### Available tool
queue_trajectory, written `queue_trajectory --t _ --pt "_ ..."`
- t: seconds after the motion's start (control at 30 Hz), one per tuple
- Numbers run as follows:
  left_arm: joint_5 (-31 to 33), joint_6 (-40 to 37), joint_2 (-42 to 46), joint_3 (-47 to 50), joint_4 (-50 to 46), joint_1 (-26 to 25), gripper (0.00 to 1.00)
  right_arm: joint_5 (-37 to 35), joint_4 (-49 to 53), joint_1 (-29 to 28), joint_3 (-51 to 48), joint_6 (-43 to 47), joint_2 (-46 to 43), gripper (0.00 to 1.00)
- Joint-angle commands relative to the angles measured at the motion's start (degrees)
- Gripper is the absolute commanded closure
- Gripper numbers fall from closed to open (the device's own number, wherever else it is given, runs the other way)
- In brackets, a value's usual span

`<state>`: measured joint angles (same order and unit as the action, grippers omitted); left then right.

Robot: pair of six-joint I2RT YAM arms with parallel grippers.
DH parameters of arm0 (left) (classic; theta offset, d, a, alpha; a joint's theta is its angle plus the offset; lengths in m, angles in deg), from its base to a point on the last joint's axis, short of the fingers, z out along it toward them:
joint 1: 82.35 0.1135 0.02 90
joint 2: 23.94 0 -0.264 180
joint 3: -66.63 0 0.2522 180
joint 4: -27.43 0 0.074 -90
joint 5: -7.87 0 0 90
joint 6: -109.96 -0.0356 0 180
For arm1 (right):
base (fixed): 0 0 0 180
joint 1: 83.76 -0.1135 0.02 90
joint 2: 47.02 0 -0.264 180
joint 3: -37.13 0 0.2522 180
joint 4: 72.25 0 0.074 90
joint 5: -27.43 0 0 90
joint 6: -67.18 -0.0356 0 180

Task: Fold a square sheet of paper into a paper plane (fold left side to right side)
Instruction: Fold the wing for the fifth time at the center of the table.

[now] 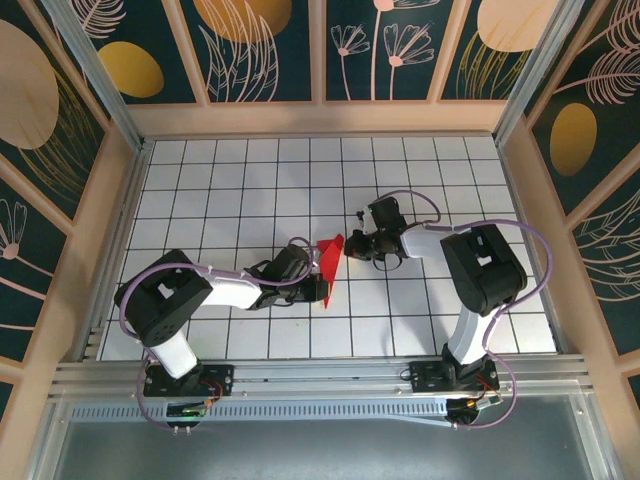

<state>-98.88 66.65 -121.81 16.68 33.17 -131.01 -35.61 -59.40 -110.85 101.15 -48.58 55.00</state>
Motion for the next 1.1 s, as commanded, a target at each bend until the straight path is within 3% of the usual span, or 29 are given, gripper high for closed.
queue_trajectory --t 0.0,0.47,0.87,1.07 --pt "0.36 -0.63 -1.38 0.38 -6.5 -0.9 1.0 1.13 -0.02 -0.4 0.94 1.09 -3.97 1.0" --pt "0.72 -0.56 -2.06 0.15 -7.52 -0.99 1.0 1.77 -2.06 -1.46 5.69 2.21 4.18 1.0" --pt "0.56 0.06 -2.47 0.8 -7.65 -1.12 1.0 -1.78 -0.38 2.1 10.04 4.81 11.28 1.0" --pt "0.49 0.7 -1.74 1.9 -6.39 -1.26 1.0 -2.8 1.4 4.74 13.0 6.27 10.42 1.0"
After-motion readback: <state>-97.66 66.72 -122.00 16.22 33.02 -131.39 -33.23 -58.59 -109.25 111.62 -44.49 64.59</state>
